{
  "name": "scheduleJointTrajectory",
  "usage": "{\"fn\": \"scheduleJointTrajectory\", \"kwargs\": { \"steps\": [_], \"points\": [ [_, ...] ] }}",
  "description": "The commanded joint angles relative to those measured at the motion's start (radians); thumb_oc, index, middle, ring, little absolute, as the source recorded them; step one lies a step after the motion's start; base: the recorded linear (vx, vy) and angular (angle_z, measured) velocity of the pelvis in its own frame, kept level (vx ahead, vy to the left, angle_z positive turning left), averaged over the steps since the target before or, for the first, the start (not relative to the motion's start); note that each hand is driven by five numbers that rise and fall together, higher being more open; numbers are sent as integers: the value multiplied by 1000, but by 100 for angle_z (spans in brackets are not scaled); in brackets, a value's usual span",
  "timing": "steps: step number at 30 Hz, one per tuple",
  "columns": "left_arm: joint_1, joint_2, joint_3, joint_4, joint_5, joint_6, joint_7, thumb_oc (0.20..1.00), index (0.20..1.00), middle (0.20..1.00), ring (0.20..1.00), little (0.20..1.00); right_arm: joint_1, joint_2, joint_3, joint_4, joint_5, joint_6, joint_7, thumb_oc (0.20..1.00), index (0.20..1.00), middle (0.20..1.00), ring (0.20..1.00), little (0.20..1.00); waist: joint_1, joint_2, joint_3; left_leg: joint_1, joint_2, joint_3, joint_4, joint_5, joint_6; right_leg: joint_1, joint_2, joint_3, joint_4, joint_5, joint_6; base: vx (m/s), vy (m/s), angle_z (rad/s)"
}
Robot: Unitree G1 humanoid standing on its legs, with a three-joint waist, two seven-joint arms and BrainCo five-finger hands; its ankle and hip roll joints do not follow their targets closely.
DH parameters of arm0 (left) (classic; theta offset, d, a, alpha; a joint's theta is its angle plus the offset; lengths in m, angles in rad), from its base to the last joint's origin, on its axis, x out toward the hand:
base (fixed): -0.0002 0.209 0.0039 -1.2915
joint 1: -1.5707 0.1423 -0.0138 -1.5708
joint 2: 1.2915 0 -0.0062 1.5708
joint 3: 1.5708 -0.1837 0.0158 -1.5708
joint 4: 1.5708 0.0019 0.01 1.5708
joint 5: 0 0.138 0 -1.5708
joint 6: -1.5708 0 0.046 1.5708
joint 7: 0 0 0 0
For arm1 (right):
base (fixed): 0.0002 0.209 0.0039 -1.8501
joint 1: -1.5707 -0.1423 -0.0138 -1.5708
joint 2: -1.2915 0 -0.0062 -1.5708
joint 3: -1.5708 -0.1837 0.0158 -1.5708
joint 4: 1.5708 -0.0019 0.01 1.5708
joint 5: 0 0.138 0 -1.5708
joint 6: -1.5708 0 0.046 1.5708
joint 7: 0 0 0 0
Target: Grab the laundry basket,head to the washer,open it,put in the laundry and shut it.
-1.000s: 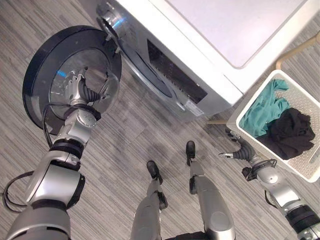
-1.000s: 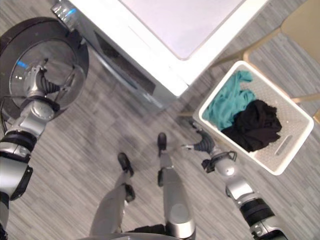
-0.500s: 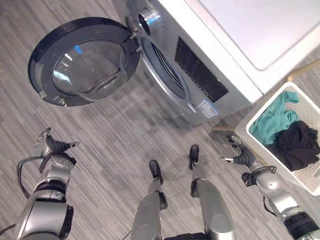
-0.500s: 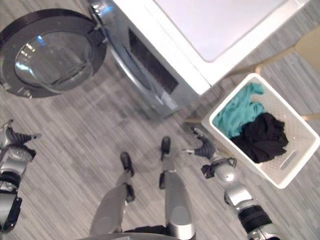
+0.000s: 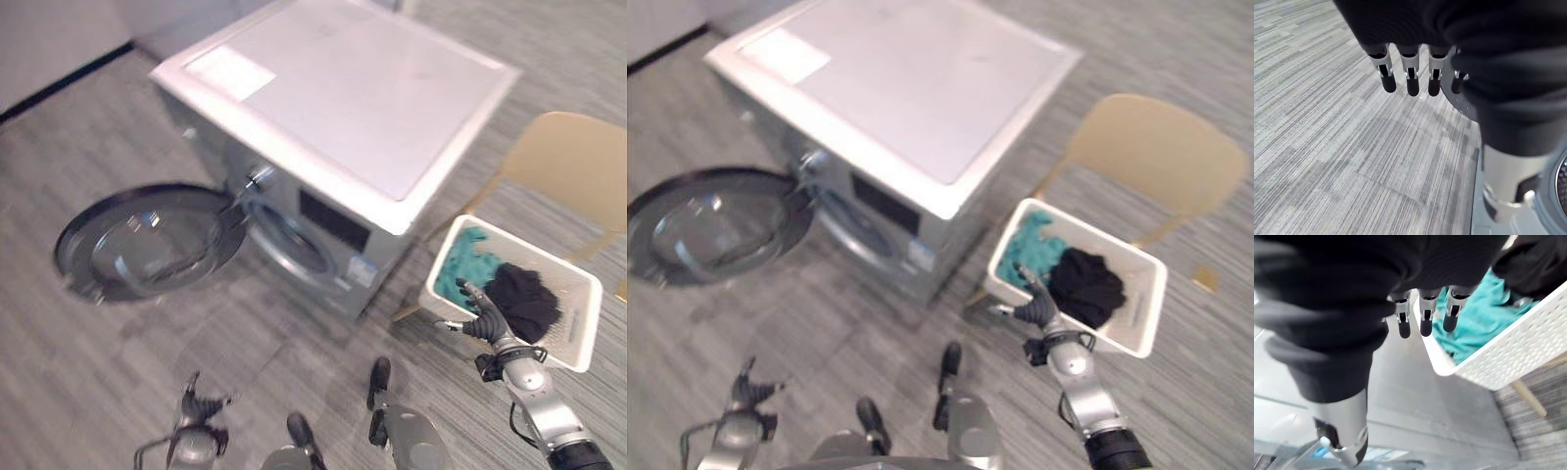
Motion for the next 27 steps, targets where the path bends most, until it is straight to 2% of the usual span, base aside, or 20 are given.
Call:
{"fn": "scheduleJointTrajectory", "kwargs": {
  "steps": [1, 3, 4, 6, 7, 8, 9, 10, 12, 13, 17, 20, 27],
  "points": [
    [-121, 27, -25, 25, 5, -26, -38, 1000, 1000, 1000, 1000, 1000, -29, -31, -21, 6, -92, -17, -24, 1000, 1000, 1000, 1000, 1000, -8, 13, -4, 10, -46, -105, 132, -157, 35, 29, 8, 121, 69, -104, 106, 223, -290, -94],
    [-112, 10, -45, 47, 31, -29, -53, 1000, 1000, 1000, 1000, 1000, -23, -52, -19, 20, -136, -15, -30, 1000, 1000, 1000, 1000, 1000, -21, 21, -29, 22, -23, -86, 186, -156, 20, 52, 23, 140, 51, -116, 97, 211, -237, -45],
    [-107, 2, -66, 44, 42, -27, -68, 1000, 1000, 1000, 1000, 1000, -14, -62, -18, 19, -150, -15, -35, 1000, 1000, 1000, 1000, 1000, -25, 26, -34, 13, 9, -82, 248, -148, -1, 82, 46, 150, 31, -136, 79, 189, -301, -56],
    [-112, -16, -96, 44, 48, -28, -86, 1000, 1000, 1000, 1000, 1000, -13, -89, -12, 19, -173, -13, -39, 1000, 1000, 1000, 1000, 1000, -32, 26, -34, -7, 63, -88, 371, -83, -39, 122, 77, 177, 7, -160, 54, 145, -266, -54],
    [-117, -28, -117, 42, 50, -33, -90, 1000, 1000, 1000, 1000, 1000, -19, -104, -4, 19, -180, -11, -46, 1000, 1000, 1000, 1000, 1000, -24, 31, -21, -26, 83, -125, 442, -45, -64, 143, 103, 200, -4, -175, 32, 98, -193, -67],
    [-120, -39, -134, 52, 47, -38, -92, 1000, 1000, 1000, 1000, 1000, -25, -109, 6, 24, -179, -13, -48, 1000, 1000, 1000, 1000, 1000, -20, 32, -17, -41, 76, -166, 455, -29, -72, 155, 118, 214, -11, -188, 19, 69, -155, -89],
    [-123, -46, -147, 55, 45, -41, -97, 1000, 1000, 1000, 1000, 1000, -32, -116, 17, 27, -186, -13, -45, 1000, 1000, 1000, 1000, 1000, -13, 28, -14, -65, 58, -214, 456, -37, -66, 162, 125, 233, -20, -196, 15, 72, -96, -81],
    [-126, -54, -161, 62, 47, -43, -103, 1000, 1000, 1000, 1000, 1000, -43, -124, 34, 39, -199, -13, -41, 1000, 1000, 1000, 1000, 1000, -5, 22, -13, -98, 38, -264, 441, -61, -55, 171, 126, 253, -28, -203, 17, 95, -56, -52],
    [-120, -61, -173, 74, 50, -46, -106, 1000, 1000, 1000, 1000, 1000, -64, -136, 60, 63, -226, -13, -43, 1000, 1000, 1000, 1000, 1000, 4, 12, -15, -139, 22, -315, 376, -101, -36, 185, 121, 284, -37, -209, 26, 94, -7, -18],
    [-116, -62, -178, 84, 56, -48, -107, 1000, 1000, 1000, 1000, 1000, -82, -142, 78, 81, -241, -15, -49, 1000, 1000, 1000, 1000, 1000, 11, -4, -14, -177, 8, -328, 333, -78, -22, 181, 108, 292, -41, -192, 27, 71, 6, -12],
    [-96, -52, -174, 107, 53, -53, -99, 1000, 1000, 1000, 1000, 1000, -142, -159, 145, 130, -295, -12, -68, 1000, 1000, 1000, 1000, 1000, 57, -2, 2, -232, -42, -455, 215, -4, -33, 206, 146, 369, -44, -196, 31, 107, -2, -43],
    [-78, -50, -168, 140, 61, -53, -103, 1000, 1000, 1000, 1000, 1000, -173, -168, 179, 159, -341, -10, -70, 1000, 1000, 1000, 1000, 1000, 62, 6, -10, -199, -46, -453, 168, -1, -24, 213, 152, 390, -47, -196, 38, 139, 68, -70],
    [-82, -28, -166, 196, 78, -67, -84, 1000, 1000, 1000, 1000, 1000, -318, -186, 306, 287, -459, 5, -93, 1000, 1000, 1000, 1000, 1000, 83, 12, -8, -174, -72, -419, 110, -3, 9, 179, 131, 436, -34, -178, 59, 74, 118, -20]
  ]
}}
